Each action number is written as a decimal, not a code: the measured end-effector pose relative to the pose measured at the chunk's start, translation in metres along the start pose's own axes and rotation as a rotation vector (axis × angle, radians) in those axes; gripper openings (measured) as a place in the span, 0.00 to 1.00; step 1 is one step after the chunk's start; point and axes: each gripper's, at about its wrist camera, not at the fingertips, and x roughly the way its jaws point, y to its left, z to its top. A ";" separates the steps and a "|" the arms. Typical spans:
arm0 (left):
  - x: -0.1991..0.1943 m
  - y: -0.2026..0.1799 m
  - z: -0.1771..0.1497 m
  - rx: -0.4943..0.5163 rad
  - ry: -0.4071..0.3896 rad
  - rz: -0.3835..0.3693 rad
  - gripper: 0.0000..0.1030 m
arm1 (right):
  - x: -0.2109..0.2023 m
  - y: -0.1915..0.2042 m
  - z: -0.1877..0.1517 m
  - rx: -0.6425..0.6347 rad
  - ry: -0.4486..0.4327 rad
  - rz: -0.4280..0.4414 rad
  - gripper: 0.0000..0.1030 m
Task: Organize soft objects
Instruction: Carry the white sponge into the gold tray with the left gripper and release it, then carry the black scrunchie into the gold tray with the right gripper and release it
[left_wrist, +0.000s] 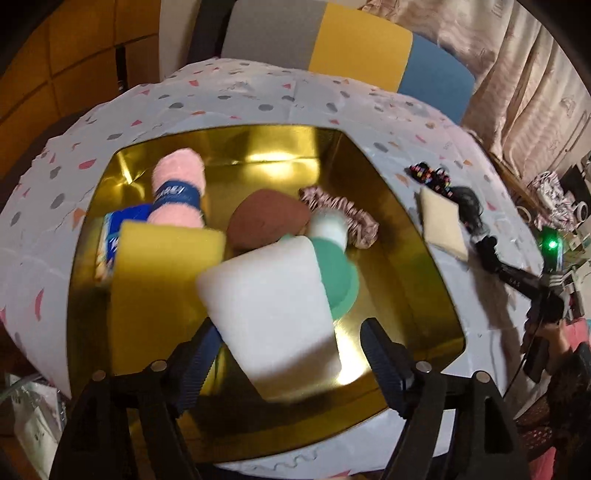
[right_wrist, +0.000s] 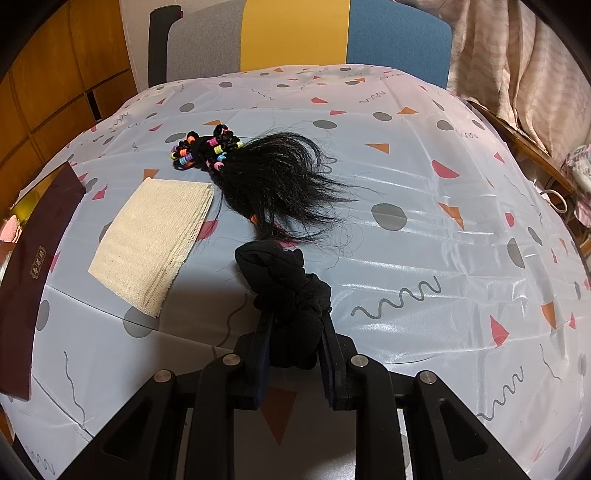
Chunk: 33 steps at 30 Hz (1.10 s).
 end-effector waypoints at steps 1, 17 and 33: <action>-0.001 0.001 -0.002 -0.001 -0.002 0.007 0.77 | 0.000 0.000 0.000 0.002 0.000 0.002 0.22; -0.041 0.004 -0.007 -0.066 -0.134 0.058 0.76 | -0.002 0.000 -0.001 0.028 0.016 -0.007 0.21; -0.057 -0.002 -0.018 -0.040 -0.163 0.062 0.76 | -0.030 0.009 -0.022 0.139 0.034 0.014 0.19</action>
